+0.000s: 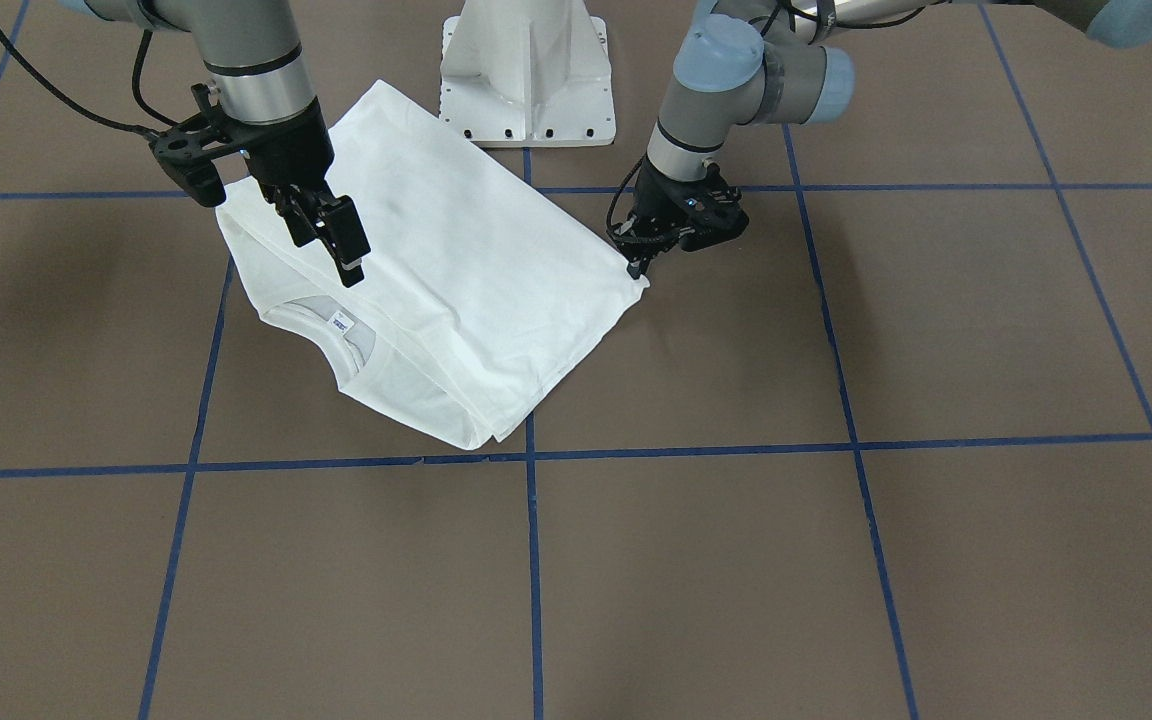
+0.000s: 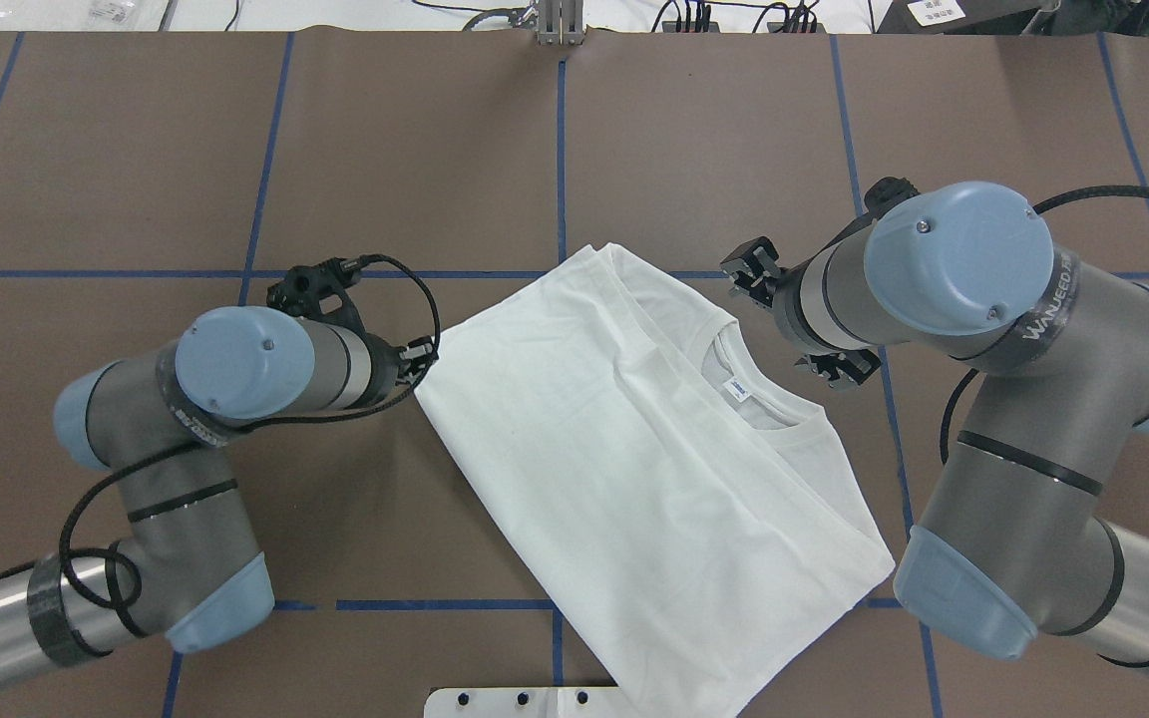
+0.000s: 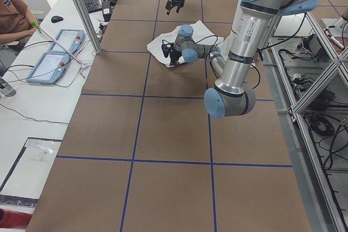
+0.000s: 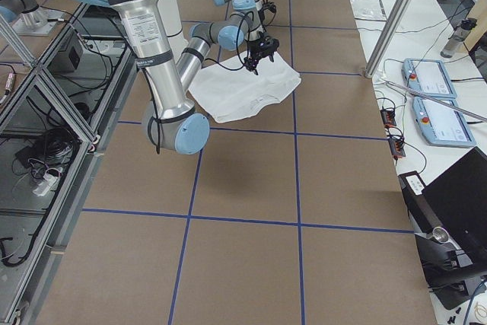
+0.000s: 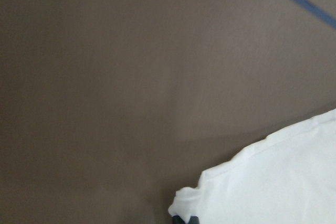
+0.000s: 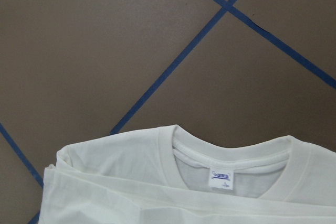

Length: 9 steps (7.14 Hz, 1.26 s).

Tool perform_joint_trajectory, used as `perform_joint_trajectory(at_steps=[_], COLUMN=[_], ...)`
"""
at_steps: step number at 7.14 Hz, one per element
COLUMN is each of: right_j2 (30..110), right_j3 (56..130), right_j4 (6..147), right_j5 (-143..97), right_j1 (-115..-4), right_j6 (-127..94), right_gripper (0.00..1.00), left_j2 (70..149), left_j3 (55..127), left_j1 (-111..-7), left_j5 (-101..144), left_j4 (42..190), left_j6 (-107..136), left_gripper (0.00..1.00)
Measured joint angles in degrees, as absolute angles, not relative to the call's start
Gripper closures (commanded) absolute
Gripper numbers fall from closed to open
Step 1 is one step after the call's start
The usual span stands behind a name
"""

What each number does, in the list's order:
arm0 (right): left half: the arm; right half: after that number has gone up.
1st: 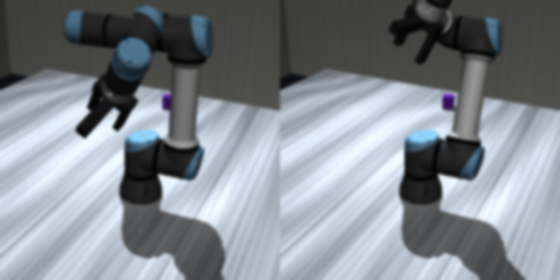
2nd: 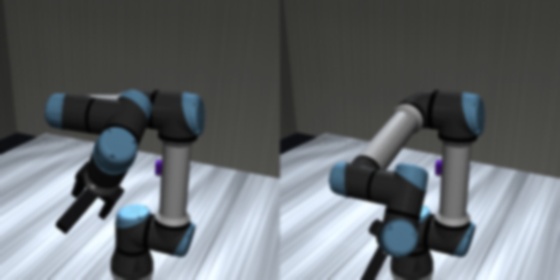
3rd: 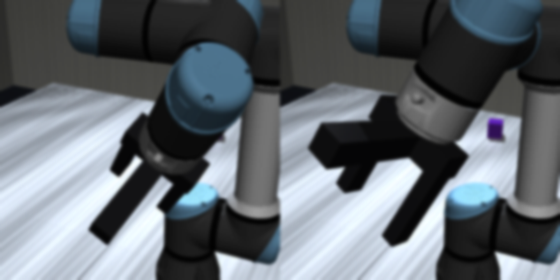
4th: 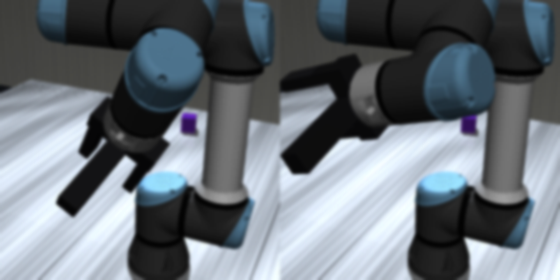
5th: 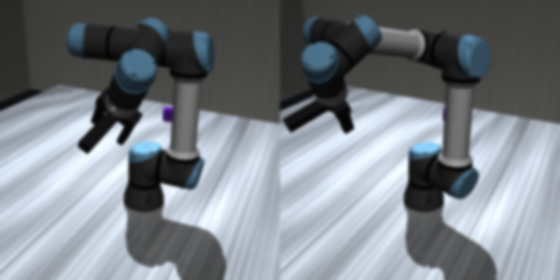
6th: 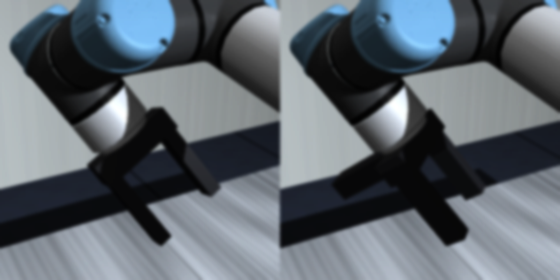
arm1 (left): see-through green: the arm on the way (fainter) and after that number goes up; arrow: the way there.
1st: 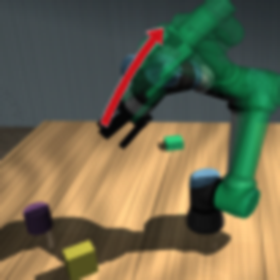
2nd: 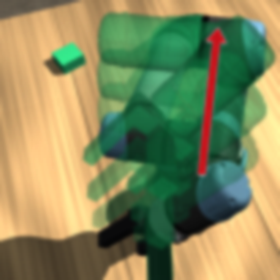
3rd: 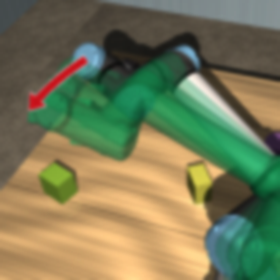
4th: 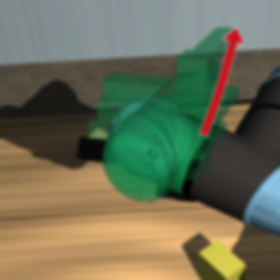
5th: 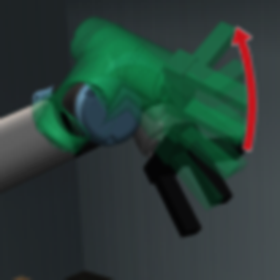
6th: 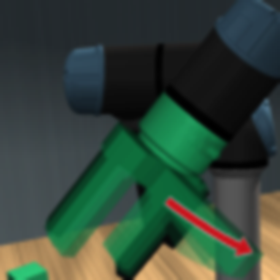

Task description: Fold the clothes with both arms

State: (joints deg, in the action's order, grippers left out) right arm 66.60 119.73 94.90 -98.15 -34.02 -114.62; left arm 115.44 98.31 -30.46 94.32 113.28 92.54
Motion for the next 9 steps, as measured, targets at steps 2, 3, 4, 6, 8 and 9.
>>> perform_joint_trajectory(at_steps=[2, 3, 4, 6, 8, 9], right_j2=[66.22, 66.07, 65.98, 65.93, 66.06, 66.34], right_j3=[119.59, 119.56, 119.47, 117.39, 115.52, 115.23], right_j4=[94.85, 94.82, 94.53, 90.76, 88.66, 88.69], right_j5=[-98.23, -98.25, -98.26, -98.07, -94.74, -91.25], right_j1=[-33.87, -33.69, -33.38, -31.97, -26.47, -22.11], right_j6=[-114.71, -114.83, -114.91, -115.11, -115.66, -117.57], right_gripper=[0.0, 0.0, 0.0, 0.0, 0.0, 0.01], left_j2=[124.19, 130.1, 134.54, 136.74, 130.31, 126.66], left_j3=[81.52, 70.95, 63.08, 60.54, 73.33, 79.38], left_j1=[-37.99, -40.41, -42.25, -43.7, -43.95, -43.86], left_j5=[93.97, 93.91, 93.88, 94.8, 98.93, 99.93], left_j4=[124.43, 130.47, 134.71, 136.68, 132.55, 130.58], left_j6=[89.97, 89.55, 88.47, 85.97, 85.66, 85.68], left_gripper=[1.0, 0.52, 0.42, 0.41, 0.41, 0.41])
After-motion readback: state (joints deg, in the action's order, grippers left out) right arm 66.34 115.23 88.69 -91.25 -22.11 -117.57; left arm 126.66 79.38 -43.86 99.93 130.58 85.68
